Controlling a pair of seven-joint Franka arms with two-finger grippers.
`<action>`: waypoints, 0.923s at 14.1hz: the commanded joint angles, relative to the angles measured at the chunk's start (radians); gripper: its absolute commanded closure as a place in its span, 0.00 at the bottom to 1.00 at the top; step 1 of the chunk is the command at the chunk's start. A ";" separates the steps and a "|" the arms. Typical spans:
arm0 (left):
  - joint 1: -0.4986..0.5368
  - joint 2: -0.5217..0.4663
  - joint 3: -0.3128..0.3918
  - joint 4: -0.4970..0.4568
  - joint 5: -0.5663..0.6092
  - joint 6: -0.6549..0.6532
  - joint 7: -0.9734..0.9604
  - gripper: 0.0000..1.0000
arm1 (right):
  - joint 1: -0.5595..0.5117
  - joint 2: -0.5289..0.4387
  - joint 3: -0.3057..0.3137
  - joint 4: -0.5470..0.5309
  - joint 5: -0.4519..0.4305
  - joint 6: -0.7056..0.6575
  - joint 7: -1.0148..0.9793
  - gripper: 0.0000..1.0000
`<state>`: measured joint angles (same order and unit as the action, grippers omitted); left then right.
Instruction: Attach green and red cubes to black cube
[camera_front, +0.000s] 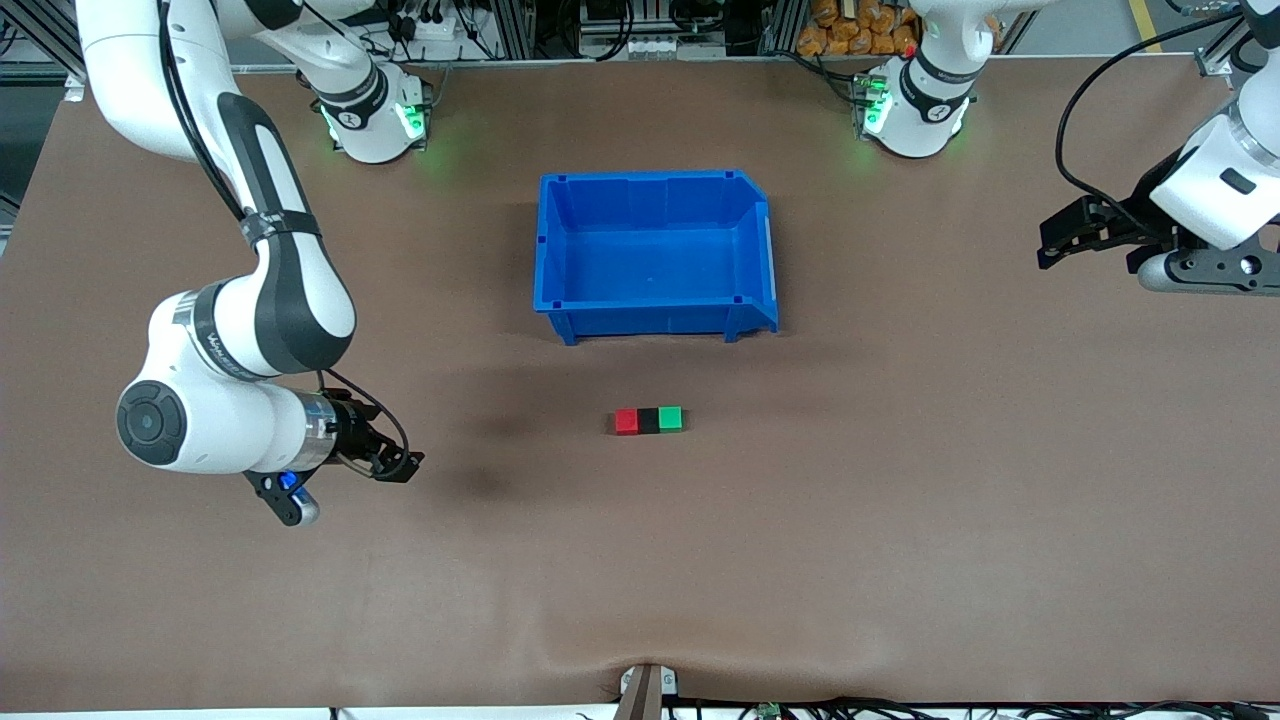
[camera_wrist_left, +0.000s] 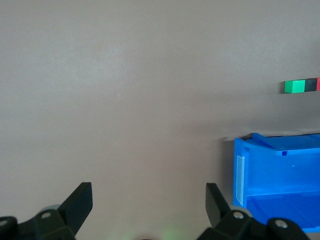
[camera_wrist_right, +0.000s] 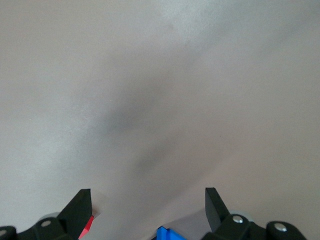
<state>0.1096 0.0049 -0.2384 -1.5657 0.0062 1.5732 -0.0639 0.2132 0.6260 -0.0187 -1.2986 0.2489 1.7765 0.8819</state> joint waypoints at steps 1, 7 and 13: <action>0.004 0.010 -0.007 0.024 0.017 -0.005 -0.013 0.00 | -0.021 -0.040 0.016 -0.014 -0.022 -0.031 -0.038 0.00; 0.007 0.010 -0.007 0.024 0.017 -0.007 -0.013 0.00 | -0.061 -0.043 0.022 -0.014 -0.013 -0.068 -0.080 0.00; 0.007 0.010 -0.007 0.024 0.017 -0.007 -0.013 0.00 | -0.061 -0.058 0.017 -0.014 -0.011 -0.071 -0.109 0.00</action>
<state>0.1114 0.0051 -0.2379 -1.5652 0.0062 1.5732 -0.0639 0.1706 0.5956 -0.0186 -1.2983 0.2478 1.7167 0.7955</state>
